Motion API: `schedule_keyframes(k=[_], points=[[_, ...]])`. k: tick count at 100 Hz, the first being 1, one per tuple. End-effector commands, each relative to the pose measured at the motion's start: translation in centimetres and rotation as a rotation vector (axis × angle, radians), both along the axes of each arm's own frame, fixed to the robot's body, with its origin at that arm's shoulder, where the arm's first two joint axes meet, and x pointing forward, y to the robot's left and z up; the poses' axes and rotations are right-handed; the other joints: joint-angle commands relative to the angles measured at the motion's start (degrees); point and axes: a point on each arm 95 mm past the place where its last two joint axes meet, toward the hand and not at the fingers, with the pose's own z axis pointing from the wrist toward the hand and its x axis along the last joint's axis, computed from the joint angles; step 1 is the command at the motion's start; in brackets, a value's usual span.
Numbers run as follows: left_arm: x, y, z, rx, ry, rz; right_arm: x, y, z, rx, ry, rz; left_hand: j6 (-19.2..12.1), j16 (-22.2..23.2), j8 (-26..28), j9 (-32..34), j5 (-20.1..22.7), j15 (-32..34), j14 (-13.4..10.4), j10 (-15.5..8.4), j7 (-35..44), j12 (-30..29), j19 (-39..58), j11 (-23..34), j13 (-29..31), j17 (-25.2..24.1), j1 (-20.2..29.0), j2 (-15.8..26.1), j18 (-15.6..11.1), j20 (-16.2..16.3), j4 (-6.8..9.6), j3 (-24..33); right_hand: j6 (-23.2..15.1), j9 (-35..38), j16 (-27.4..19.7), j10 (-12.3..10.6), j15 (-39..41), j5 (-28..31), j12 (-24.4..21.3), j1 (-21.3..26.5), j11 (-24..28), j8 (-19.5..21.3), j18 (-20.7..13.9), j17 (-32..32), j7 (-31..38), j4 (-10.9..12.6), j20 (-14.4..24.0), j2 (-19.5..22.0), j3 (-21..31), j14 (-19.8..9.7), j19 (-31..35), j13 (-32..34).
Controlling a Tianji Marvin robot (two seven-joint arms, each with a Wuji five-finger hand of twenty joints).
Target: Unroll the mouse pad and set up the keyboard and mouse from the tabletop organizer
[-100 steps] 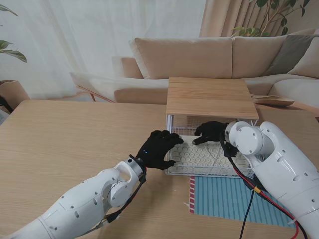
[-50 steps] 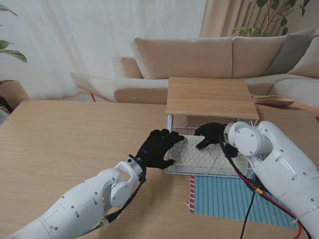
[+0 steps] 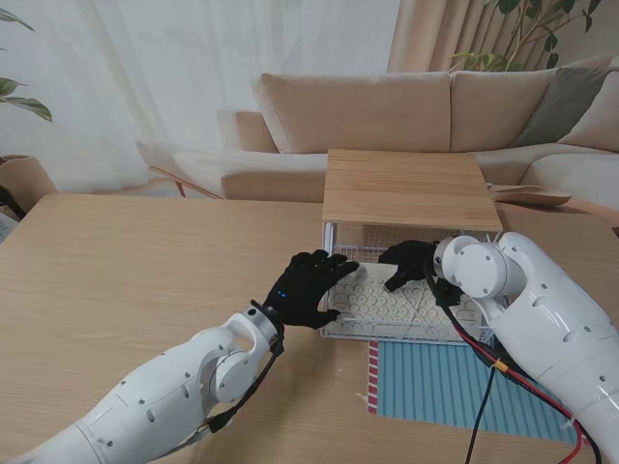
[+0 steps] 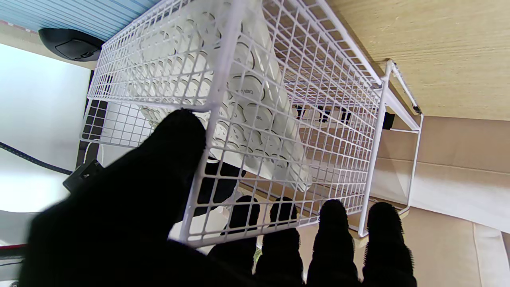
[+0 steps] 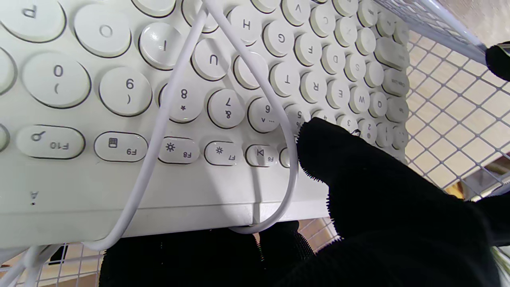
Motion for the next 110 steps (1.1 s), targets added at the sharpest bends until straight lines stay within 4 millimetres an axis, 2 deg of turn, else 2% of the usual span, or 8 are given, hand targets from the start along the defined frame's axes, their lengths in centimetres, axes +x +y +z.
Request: schedule_keyframes(k=[1,17,24,30,39,51,67,110], points=[[0.3,0.2,0.0,0.010,0.007,0.016,-0.8,-0.1,-2.0,-0.021,0.047,0.011,-0.5,1.4,-1.3,-1.6,-1.4,-1.6,-1.0,2.2,-2.3,1.0,-2.0,-1.7,-2.4,-0.5,5.5,2.8,-0.4,-1.2,2.12,4.3,-1.8,0.6,2.6,-2.0,6.2,1.6,1.2,1.2,2.7,1.5,1.3,2.5,1.7,1.1,2.7,-2.6,2.5,-1.2,5.0,6.2],[0.3,0.1,0.0,0.008,0.004,0.022,-0.7,-0.1,-2.2,-0.016,0.032,0.017,-0.3,1.5,-2.8,-3.3,-1.3,-3.4,-1.1,2.1,-5.3,2.6,-2.5,-5.2,-3.1,-0.5,5.0,2.6,-0.4,-1.4,2.15,4.3,-2.9,2.3,5.2,-2.2,11.3,2.7,3.2,1.9,4.2,4.2,0.0,2.9,5.6,0.7,6.4,-3.2,3.9,-2.4,8.8,7.2],[0.3,0.2,0.0,0.006,0.004,0.027,-0.6,-0.1,-2.3,-0.014,0.031,0.021,-0.2,2.0,-3.3,-3.9,-1.0,-4.2,-1.0,2.2,-6.2,4.9,-3.0,-6.7,-3.1,-0.4,4.5,2.3,-0.4,-1.6,2.27,4.4,-4.1,3.8,5.9,-2.2,12.8,3.1,3.5,3.9,4.5,4.3,-0.3,3.6,8.3,-2.3,7.7,-3.8,3.3,-2.7,10.1,8.2],[0.3,0.2,0.0,-0.002,0.010,0.037,-0.6,-0.1,-2.3,-0.012,0.027,0.026,-0.1,2.1,-3.3,-4.3,-1.0,-4.4,-1.0,2.2,-6.3,5.2,-3.0,-7.1,-3.3,-0.4,4.3,2.2,-0.3,-1.6,2.25,4.4,-5.9,5.1,6.8,-2.5,14.2,2.6,4.2,6.0,5.1,1.8,-0.8,3.9,14.3,-4.4,9.4,-4.6,2.7,-3.4,10.6,8.8],[0.3,0.3,0.1,-0.008,0.010,0.045,-0.5,0.0,-2.4,-0.010,0.010,0.033,0.0,2.1,-3.3,-4.5,-1.0,-4.6,-1.0,2.2,-6.2,5.8,-3.0,-7.5,-3.3,-0.4,4.2,1.9,-0.4,-1.6,2.25,4.4,-8.8,7.7,7.5,-2.4,16.0,3.0,5.2,9.4,5.7,-0.4,-0.9,4.7,22.1,-5.7,10.7,-5.7,1.8,-3.9,11.7,10.1],[0.4,0.4,0.3,-0.011,0.005,0.055,-0.4,0.1,-2.5,0.000,-0.016,0.036,0.6,2.2,-3.1,-4.6,-1.0,-4.8,-1.0,2.2,-6.0,6.7,-3.1,-7.9,-3.4,-0.5,4.1,1.7,-0.4,-1.6,2.26,4.6,-11.5,11.8,8.1,-2.2,18.0,7.4,5.7,11.8,6.4,-0.4,0.3,6.4,26.3,-5.6,11.6,-5.9,2.4,-3.7,13.5,12.9],[0.4,0.8,0.4,-0.016,0.002,0.066,-0.6,0.3,-2.8,0.012,-0.064,0.037,0.9,2.3,-3.0,-4.7,-0.9,-5.0,-1.0,2.3,-5.8,7.3,-3.4,-8.2,-3.4,-0.5,3.6,1.2,-0.2,-1.7,2.17,4.4,-12.8,15.3,8.2,-1.1,18.9,12.2,5.2,12.7,5.5,-1.0,1.9,8.8,27.3,-5.3,12.6,-7.6,3.9,-2.5,15.6,15.8],[0.5,3.0,1.8,-0.073,-0.008,0.112,-1.4,0.7,-2.3,0.051,-0.195,0.050,2.2,1.9,-2.4,-4.7,-1.1,-6.0,-0.8,2.6,-4.8,7.4,-3.9,-9.0,-3.5,-0.6,-0.8,1.6,0.1,-1.3,1.81,1.2,-8.9,19.0,9.2,2.7,21.3,14.0,6.2,13.0,4.5,0.3,4.7,11.3,27.6,-4.7,14.3,-10.0,8.5,-0.7,18.8,19.3]])
